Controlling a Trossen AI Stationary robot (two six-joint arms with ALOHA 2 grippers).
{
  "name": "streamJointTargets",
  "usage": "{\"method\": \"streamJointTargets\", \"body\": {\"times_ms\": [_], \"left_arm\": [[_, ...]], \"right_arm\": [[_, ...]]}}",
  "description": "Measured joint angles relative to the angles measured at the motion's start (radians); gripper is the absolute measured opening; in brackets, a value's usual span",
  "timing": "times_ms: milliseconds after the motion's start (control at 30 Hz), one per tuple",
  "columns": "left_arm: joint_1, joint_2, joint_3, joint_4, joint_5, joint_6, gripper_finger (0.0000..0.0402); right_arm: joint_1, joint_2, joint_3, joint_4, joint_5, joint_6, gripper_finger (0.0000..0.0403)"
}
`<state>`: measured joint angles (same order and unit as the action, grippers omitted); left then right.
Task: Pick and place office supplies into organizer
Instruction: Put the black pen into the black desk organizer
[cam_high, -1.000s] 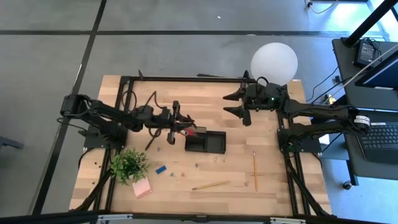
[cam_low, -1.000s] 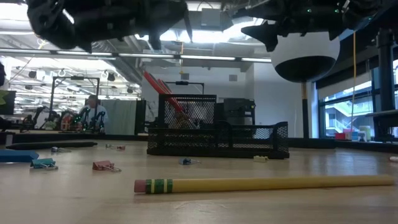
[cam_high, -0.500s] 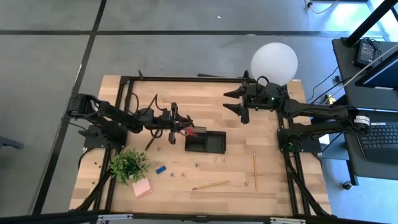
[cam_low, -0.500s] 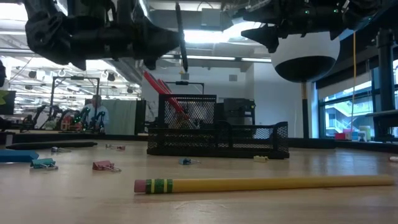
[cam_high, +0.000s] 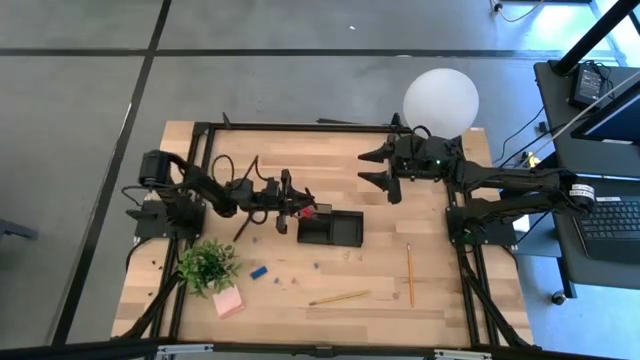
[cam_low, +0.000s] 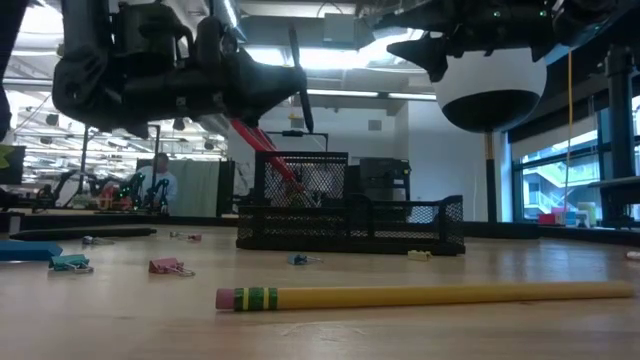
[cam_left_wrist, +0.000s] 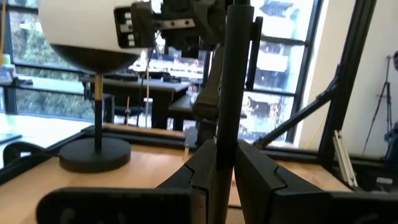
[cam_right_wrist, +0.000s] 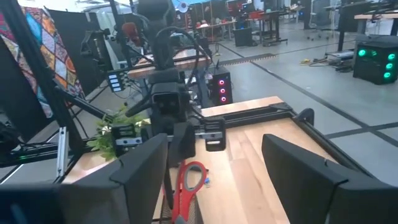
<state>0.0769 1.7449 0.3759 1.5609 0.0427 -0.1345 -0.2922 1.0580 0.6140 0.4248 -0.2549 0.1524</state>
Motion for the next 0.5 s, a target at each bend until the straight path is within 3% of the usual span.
{"method": "streamJointTargets", "body": {"times_ms": [500], "left_arm": [[-0.003, 0.066, 0.031, 0.001, 0.002, -0.028, 0.0045]], "right_arm": [[0.024, 0.000, 0.000, 0.000, 0.000, 0.006, 0.0266]]}}
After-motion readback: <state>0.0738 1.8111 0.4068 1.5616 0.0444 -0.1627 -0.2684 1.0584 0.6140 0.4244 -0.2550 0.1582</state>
